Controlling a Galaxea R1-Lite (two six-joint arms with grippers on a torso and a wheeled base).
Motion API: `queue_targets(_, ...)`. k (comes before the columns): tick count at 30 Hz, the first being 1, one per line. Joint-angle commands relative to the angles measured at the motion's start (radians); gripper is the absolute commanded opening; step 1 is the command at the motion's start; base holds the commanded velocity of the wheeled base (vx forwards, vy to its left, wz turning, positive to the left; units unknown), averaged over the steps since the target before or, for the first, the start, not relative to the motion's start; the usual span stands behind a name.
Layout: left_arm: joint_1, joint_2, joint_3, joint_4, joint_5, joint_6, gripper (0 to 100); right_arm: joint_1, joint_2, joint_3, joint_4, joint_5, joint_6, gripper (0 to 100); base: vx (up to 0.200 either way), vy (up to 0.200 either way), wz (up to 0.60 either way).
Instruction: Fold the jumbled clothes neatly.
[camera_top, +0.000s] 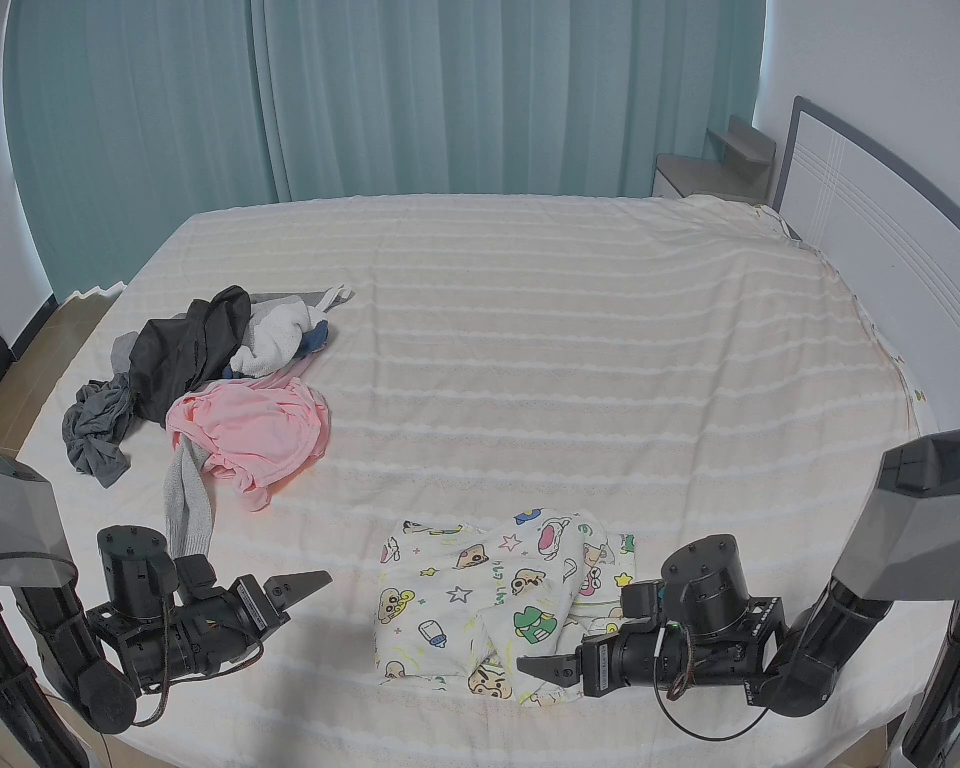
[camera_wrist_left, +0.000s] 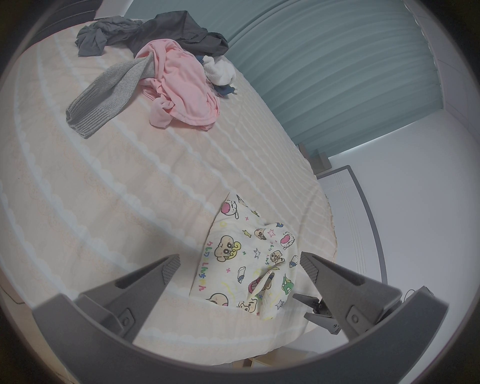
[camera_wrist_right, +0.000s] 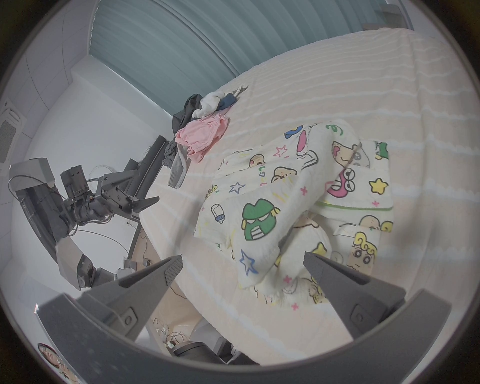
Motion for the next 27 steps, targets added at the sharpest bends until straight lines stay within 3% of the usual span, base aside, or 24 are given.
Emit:
queue_targets(1,0.000,0.018,0.016,0.001,0.000,0.000,100,0.003,0.055,-0.044,0.001,-0.001,0.000,100,0.000,0.000,0.00)
queue_targets(18,0.000,0.018,0.016,-0.001,0.000,0.000,100,-0.004,0.152,-0.105,0.000,-0.005,-0.009,100,0.000,0.000,0.00)
queue_targets(19,0.000,0.018,0.016,0.001,0.000,0.000,100,-0.004,0.152,-0.105,0.001,-0.005,-0.009,0,0.000,0.000,0.00)
queue_targets(27,0.000,0.018,0.016,-0.001,0.000,0.000,100,-0.004,0.133,-0.073,0.001,-0.048,-0.011,0,0.000,0.000,0.00)
